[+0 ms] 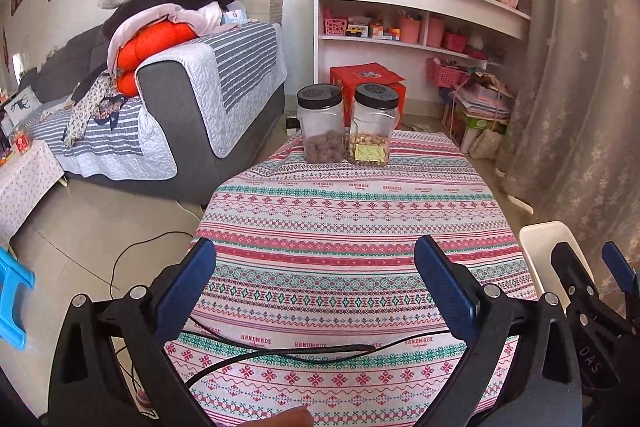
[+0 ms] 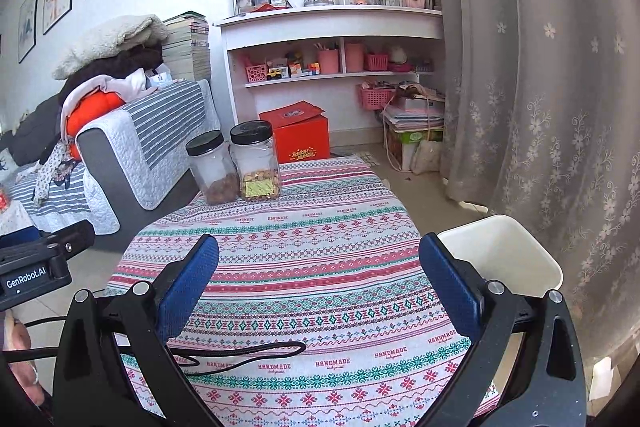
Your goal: Collect trash
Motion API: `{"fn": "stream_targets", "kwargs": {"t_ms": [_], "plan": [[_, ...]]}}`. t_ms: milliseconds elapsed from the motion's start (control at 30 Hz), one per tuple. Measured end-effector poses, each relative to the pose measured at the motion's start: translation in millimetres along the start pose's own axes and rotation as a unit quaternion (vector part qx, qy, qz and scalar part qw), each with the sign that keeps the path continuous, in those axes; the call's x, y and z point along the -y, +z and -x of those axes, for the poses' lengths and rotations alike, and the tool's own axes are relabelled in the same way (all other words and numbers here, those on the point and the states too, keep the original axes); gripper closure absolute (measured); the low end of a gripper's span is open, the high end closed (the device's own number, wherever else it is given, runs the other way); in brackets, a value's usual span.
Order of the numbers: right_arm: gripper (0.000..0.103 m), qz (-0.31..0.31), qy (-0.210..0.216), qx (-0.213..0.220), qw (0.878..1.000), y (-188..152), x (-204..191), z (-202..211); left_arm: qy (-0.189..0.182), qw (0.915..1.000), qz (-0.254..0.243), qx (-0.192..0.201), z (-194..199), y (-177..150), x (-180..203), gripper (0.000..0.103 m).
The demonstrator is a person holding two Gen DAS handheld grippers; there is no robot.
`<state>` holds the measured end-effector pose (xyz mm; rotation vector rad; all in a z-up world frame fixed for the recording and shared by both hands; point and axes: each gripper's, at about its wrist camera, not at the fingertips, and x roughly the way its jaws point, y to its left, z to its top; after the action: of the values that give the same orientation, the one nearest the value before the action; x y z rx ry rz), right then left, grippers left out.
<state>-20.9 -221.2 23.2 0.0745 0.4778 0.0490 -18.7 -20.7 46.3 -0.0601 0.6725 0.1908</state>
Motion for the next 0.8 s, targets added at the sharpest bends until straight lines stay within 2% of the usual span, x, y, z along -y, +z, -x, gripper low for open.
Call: {"fn": "stream_targets", "kwargs": {"t_ms": [167,800], "plan": [[0.007,-0.003,-0.001,0.001,1.000,1,0,1,-0.005,0.9999,0.007,-0.008,3,-6,2,0.007],[0.007,-0.004,0.006,-0.004,1.000,4,0,3,0.018,0.9995,0.023,-0.011,10,-9,1,0.007]]}}
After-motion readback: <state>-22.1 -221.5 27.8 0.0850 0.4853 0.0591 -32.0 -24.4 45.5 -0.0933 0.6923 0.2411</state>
